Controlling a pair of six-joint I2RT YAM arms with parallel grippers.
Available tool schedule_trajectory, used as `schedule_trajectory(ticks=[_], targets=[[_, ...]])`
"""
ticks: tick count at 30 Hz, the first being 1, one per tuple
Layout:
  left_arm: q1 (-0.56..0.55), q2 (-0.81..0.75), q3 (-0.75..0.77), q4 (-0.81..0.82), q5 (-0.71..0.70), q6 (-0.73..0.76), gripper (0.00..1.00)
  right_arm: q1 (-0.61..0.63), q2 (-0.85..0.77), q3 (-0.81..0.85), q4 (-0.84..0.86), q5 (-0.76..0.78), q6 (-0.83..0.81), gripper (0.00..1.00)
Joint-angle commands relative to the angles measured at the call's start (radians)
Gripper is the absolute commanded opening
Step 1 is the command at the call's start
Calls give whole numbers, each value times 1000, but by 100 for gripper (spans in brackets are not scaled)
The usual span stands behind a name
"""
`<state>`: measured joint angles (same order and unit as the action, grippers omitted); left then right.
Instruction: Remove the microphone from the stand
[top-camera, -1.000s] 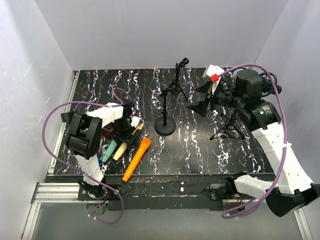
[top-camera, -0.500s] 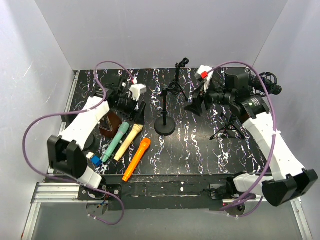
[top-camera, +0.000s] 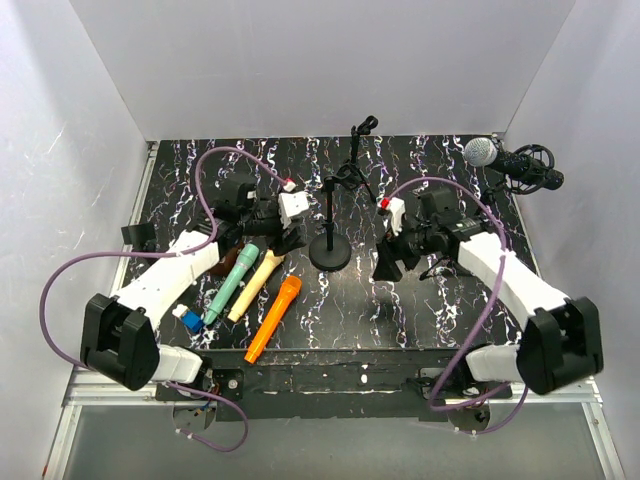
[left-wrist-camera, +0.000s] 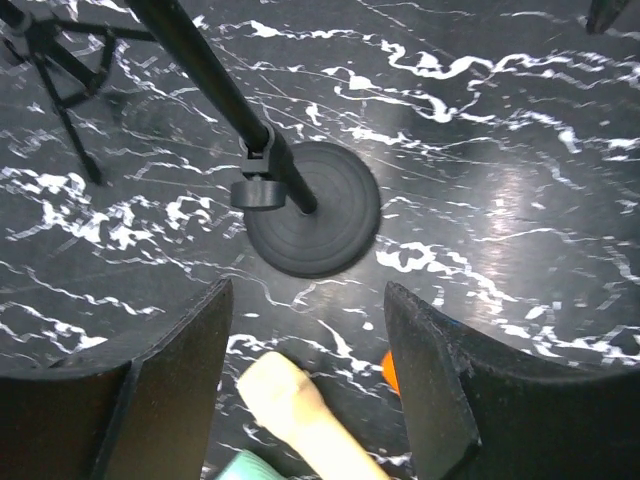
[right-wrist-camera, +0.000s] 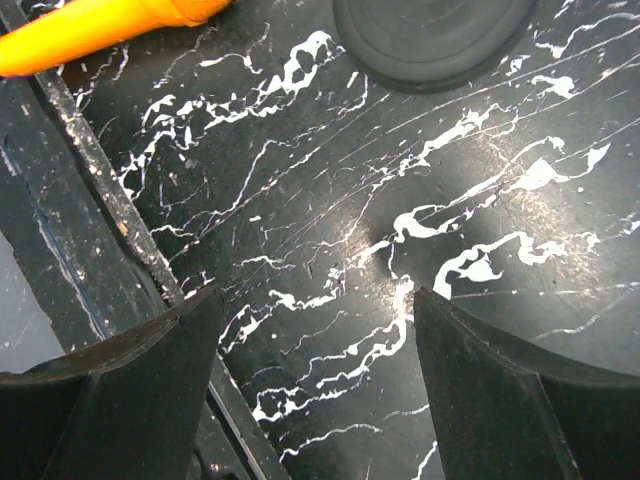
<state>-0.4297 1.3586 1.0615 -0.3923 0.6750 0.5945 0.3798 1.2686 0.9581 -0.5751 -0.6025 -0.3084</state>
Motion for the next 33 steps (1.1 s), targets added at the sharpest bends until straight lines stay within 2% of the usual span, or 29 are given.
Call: schedule_trajectory(ticks=[1,7,12,16,21,22,23,28,31,33], targets=[[-11,-67,-52,164,-44,220,60,-4,101,51,31,-13,8,83],[-12,-133,-92,132,-84,289,61,1,291,145,31,-13,8,83],[-18,-133,-69,98,-74,277,62,14,348,205,31,-13,8,83],[-26,-90,-41,96,-74,280,63,16,336,205,31,-13,8,83],[-29,-59,-34,159,-121,219,62,45,200,171,31,-13,8,83],[-29,-62,-41,183,-146,187,62,54,157,174,570,596,305,100],[-29,-68,-43,200,-158,165,63,59,99,182,909,-281,100,70],[-29,-107,-57,224,-189,97,64,67,-34,266,752,-277,89,69],[-29,-119,-72,224,-184,79,65,68,-57,236,715,-241,95,68],[-29,-127,-86,225,-186,76,65,67,-51,188,718,-246,100,63]])
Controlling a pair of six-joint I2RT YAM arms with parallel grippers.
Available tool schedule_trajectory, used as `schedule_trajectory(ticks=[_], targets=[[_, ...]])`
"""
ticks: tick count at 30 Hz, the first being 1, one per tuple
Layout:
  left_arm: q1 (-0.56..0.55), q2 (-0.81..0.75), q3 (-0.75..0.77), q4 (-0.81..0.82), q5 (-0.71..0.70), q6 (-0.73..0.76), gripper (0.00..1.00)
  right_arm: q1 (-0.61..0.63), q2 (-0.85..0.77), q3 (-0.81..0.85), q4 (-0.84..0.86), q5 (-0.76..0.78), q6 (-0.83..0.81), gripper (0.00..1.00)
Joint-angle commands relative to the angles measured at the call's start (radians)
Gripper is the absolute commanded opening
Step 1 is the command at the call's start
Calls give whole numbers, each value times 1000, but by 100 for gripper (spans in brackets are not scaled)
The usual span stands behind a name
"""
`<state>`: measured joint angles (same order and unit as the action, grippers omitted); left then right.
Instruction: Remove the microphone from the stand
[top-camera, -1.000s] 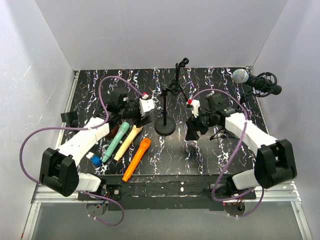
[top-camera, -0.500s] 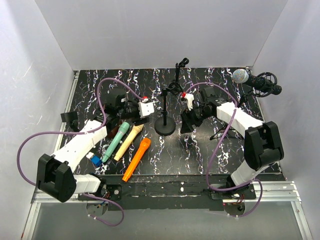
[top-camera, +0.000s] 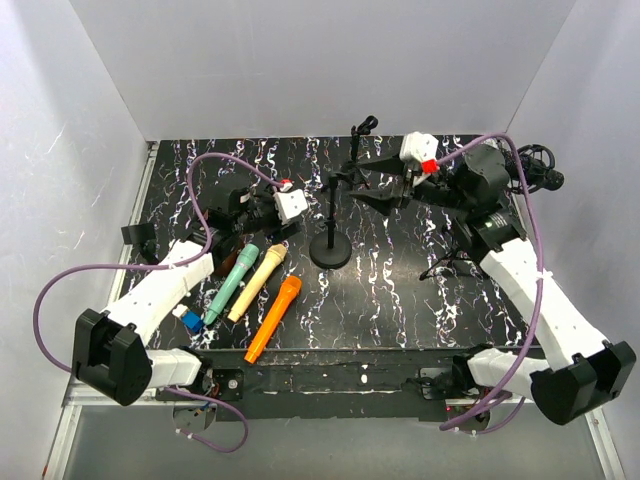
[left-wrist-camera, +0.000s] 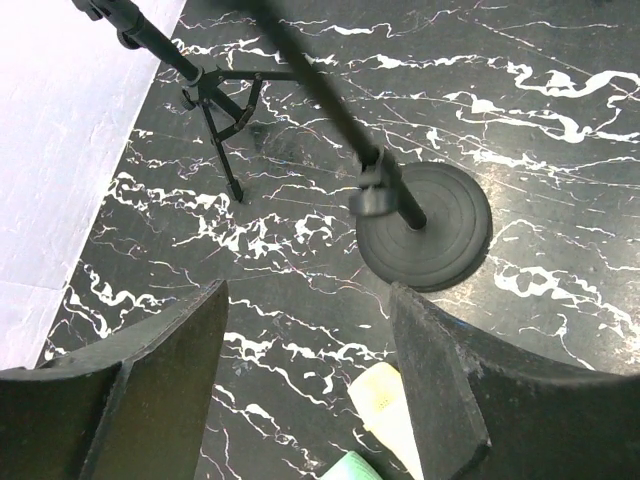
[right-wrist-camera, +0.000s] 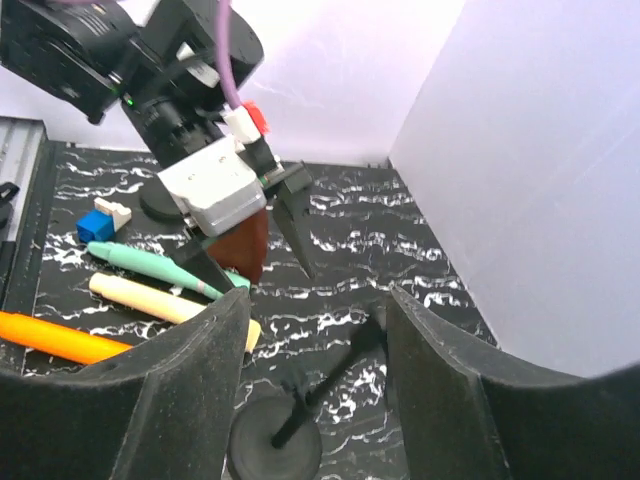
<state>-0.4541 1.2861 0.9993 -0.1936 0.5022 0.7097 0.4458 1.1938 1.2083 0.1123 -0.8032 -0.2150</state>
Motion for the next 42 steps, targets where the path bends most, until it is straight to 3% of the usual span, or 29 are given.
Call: schedule_trajectory(ticks=[1,10,15,19,27,33,37,42], targets=[[-5,-56,-27,26,-13,-44,65,1,27,-81,49,-53,12,62],[-5,-60,-27,31,-45,-107,67,1,79,-136,72,-76,8,67],[-5,-82,-28,8,-59,-136,67,7,113,-200,199,-56,83,67],[-5,-91,-19,-23,-56,-118,66,7,150,-220,236,18,108,67],[-5,-67,-8,-23,-50,-127,67,48,254,-322,576,271,160,68],[-5,-45,5,-26,-45,-125,66,56,351,-244,635,240,197,67],[-6,-19,18,-24,-24,-121,66,65,404,-211,652,259,207,57],[-23,21,18,-4,13,-23,64,71,420,-191,639,253,255,30]])
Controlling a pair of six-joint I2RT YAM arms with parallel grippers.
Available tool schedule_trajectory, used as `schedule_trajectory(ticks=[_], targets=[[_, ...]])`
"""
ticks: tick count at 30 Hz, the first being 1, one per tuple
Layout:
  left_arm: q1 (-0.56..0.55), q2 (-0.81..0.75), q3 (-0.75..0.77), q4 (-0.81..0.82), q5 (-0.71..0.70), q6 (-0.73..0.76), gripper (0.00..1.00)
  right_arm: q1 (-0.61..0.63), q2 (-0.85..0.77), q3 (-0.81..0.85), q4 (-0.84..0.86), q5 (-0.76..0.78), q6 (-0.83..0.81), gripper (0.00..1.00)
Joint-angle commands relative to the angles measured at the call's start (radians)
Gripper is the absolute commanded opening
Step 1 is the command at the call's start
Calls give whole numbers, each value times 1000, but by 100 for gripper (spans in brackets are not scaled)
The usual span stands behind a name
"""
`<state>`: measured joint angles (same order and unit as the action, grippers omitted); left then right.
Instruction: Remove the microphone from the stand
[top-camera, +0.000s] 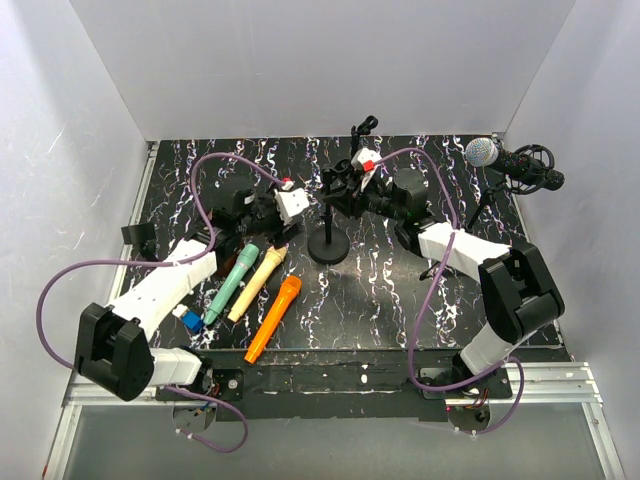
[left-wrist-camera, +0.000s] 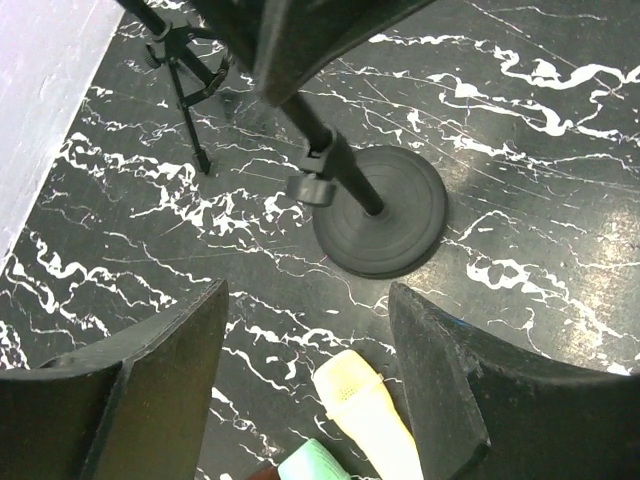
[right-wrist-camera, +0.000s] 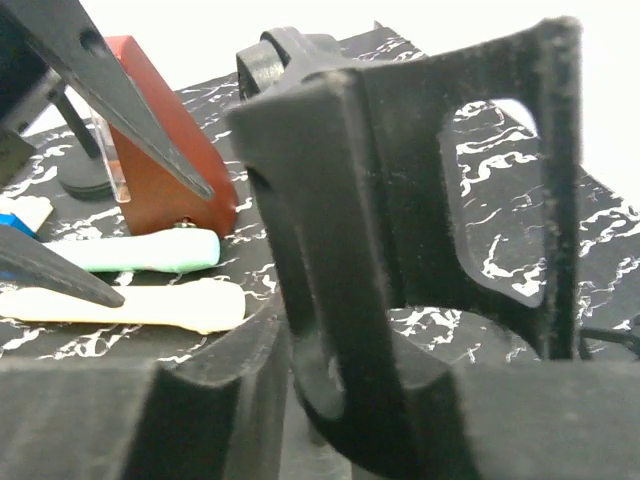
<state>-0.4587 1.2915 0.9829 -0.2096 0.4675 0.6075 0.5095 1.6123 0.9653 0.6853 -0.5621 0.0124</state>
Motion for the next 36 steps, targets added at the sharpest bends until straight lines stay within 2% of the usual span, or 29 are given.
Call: schedule_trajectory(ticks=[1,4,5,9,15,24,27,31,34,36], targets=[[-27,20,25,27,57,109,63,6,0,50,57,7,32,25],[-64,34,-12,108,79,217,63,6,-28,39,22,27,53,4],[-81,38,-27,136,74,266,62,6,-40,35,14,33,63,1],[-118,75,-85,266,75,408,59,6,-77,13,-26,34,81,1],[-124,144,-107,314,66,538,53,7,-100,-7,-47,10,83,1],[-127,241,-95,427,-13,525,44,6,-114,-19,-58,-2,87,1],[-127,268,-73,437,-39,499,36,7,-114,-20,-59,-5,89,1],[-127,288,-46,429,-59,462,19,6,-118,-20,-61,-10,87,1],[-126,285,6,340,-59,419,4,6,-127,-20,-70,-21,67,1],[-126,273,46,245,-53,361,0,4,-135,-19,-84,-39,40,1]])
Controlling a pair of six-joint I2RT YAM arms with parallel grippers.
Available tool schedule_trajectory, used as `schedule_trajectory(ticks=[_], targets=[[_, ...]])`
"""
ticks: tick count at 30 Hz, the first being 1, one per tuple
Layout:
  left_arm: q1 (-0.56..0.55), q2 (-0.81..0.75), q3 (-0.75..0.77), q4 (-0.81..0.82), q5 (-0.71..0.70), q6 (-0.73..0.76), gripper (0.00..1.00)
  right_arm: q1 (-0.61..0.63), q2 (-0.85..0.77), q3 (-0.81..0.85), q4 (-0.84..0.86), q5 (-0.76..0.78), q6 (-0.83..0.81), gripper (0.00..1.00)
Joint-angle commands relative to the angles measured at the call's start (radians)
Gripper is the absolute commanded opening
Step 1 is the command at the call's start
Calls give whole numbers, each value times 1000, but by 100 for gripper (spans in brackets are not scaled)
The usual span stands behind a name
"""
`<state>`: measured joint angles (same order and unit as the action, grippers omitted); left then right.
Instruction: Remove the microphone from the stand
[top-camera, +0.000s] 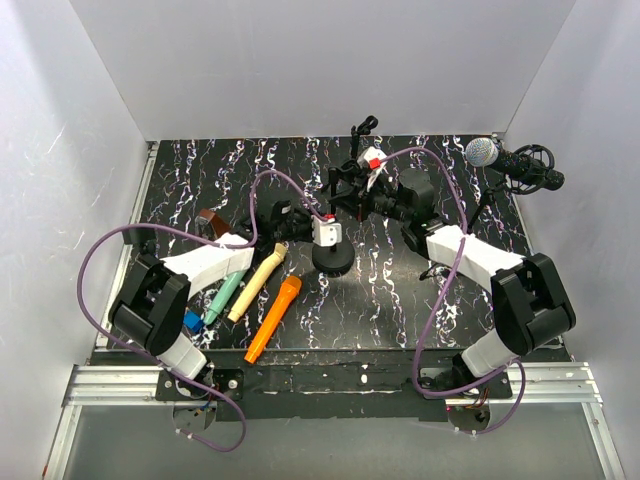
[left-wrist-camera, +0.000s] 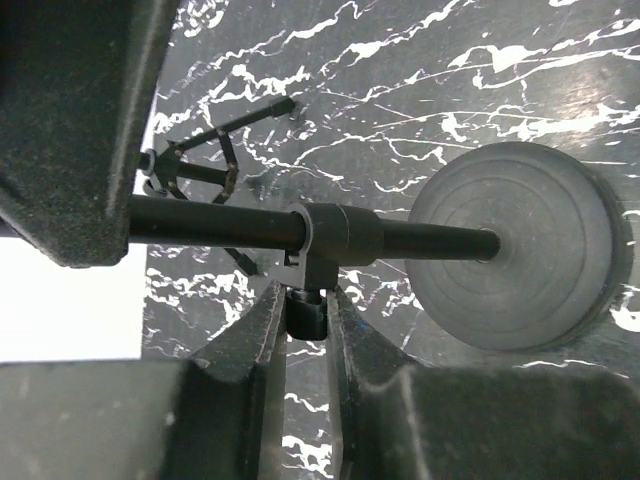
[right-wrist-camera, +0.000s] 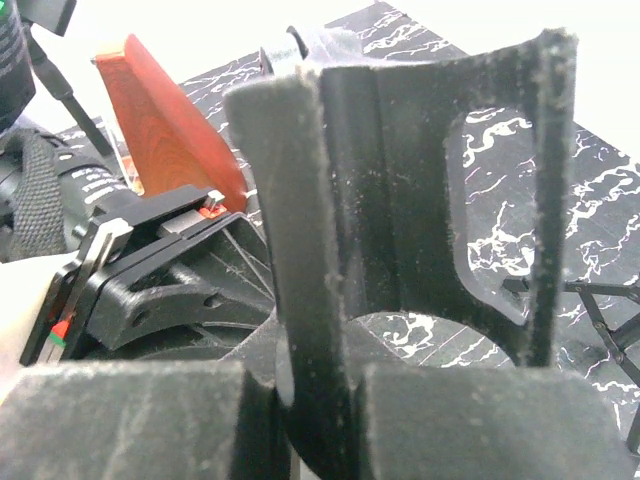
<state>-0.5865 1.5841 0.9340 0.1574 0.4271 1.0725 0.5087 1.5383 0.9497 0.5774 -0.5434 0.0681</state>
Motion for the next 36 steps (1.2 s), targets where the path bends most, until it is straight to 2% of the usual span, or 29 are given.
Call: schedule_trajectory(ticks=[1,4,8,11,15,18,22,25,26,27,28,30,34,36], targets=[[5,-27,117,-152,1,-140,0,4,-67,-6,19,-66,-37,1],[22,-39,199,-307,56,-296,0,4,-84,-12,7,-96,-103,1],[103,2,304,-445,188,-628,0,4,-115,-37,-14,-138,-224,1],[174,39,321,-428,275,-897,0,4,-150,-61,-39,-173,-332,1],[229,111,331,-357,439,-1172,0,4,-178,-97,-74,-199,-424,1],[229,151,342,-331,562,-1237,0,4,-190,-109,-94,-208,-442,1],[234,221,403,-424,648,-1267,0,4,-187,-117,-96,-190,-455,1],[251,191,376,-380,557,-1365,45,-1,-179,-118,-90,-161,-442,1],[252,169,376,-390,492,-1361,59,-2,-175,-117,-90,-150,-426,1],[252,146,382,-412,442,-1338,67,-9,-172,-106,-91,-136,-407,1],[252,125,382,-421,411,-1289,70,-16,-167,-98,-99,-139,-389,1],[252,68,368,-423,369,-1174,71,-27,-156,-83,-111,-142,-366,1],[196,-35,295,-435,248,-779,71,-48,-124,-49,-119,-148,-298,1],[156,-55,247,-401,185,-671,68,-50,-116,-29,-122,-141,-265,1]])
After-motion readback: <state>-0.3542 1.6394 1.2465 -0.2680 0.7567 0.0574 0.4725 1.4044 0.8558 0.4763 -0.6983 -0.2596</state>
